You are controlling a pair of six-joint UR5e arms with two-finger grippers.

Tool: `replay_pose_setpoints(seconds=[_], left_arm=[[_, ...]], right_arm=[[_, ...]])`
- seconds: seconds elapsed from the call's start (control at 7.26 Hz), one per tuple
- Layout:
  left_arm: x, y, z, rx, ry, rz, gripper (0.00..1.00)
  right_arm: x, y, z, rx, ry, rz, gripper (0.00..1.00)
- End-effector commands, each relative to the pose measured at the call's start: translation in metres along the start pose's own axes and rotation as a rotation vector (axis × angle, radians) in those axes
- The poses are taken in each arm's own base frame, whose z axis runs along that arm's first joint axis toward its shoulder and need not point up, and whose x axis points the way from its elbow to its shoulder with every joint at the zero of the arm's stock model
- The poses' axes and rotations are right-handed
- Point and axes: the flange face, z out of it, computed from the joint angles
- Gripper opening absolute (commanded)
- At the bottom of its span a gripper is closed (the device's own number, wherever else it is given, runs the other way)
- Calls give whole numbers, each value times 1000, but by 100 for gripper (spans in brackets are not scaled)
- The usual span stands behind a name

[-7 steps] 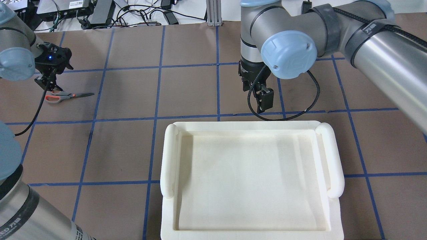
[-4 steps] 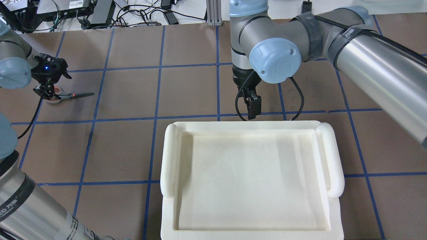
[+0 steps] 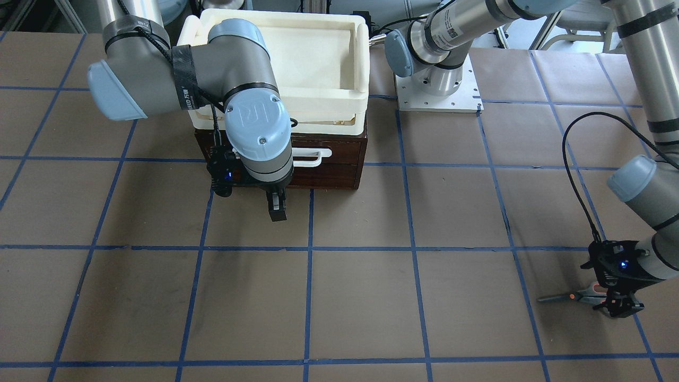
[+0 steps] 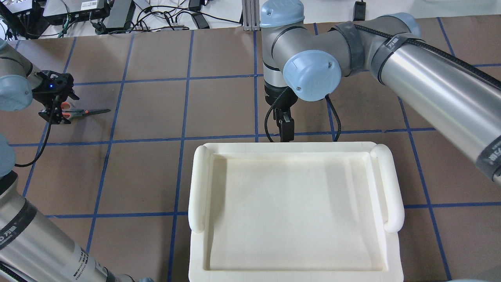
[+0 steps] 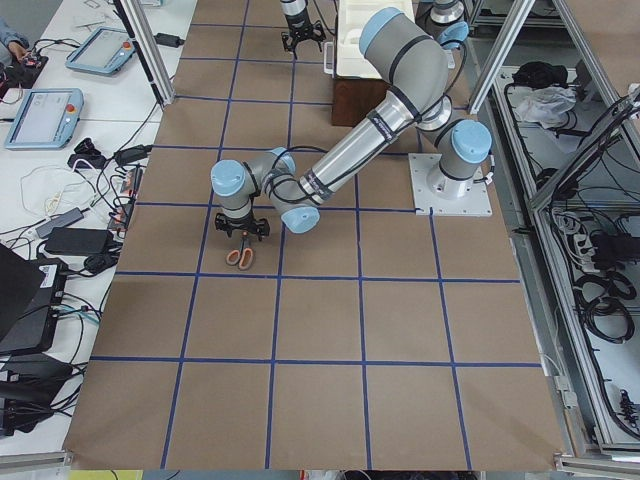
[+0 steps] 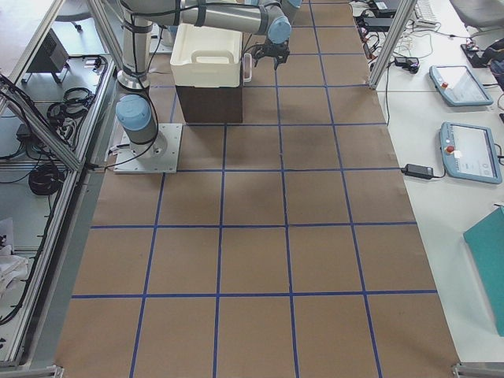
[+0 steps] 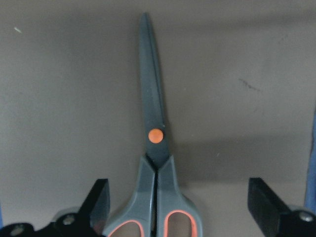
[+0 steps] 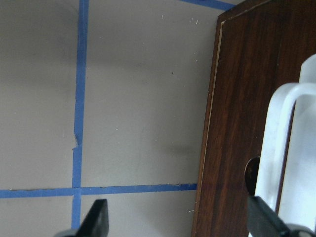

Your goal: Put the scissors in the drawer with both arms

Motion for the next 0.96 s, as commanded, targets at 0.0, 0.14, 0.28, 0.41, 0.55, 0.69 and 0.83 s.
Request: replay_pose_setpoints(seconds=[0.0, 0.14, 0.28, 0.41, 0.55, 0.69, 0.83], left_arm=[[-1, 1, 5, -13, -18, -40, 100], [-5, -2, 4, -25, -37, -11, 99], [-5, -2, 5, -22, -39, 25, 95], [-5, -3, 10, -22, -32, 86, 94], [-8, -4, 12, -28, -49, 101, 94], [-8, -3, 16, -28, -50, 98, 94], [-9, -4, 16, -28, -49, 108, 93]], right_arm=[[-2, 2, 2, -14, 24, 27, 100], [0, 2, 3, -11, 42, 29, 100], [0, 2, -2, -8, 53, 30, 100], [-2, 2, -6, -6, 65, 32, 100], [-1, 2, -1, -4, 92, 35, 100], [0, 1, 1, -2, 106, 36, 100], [1, 0, 8, 5, 128, 38, 100]])
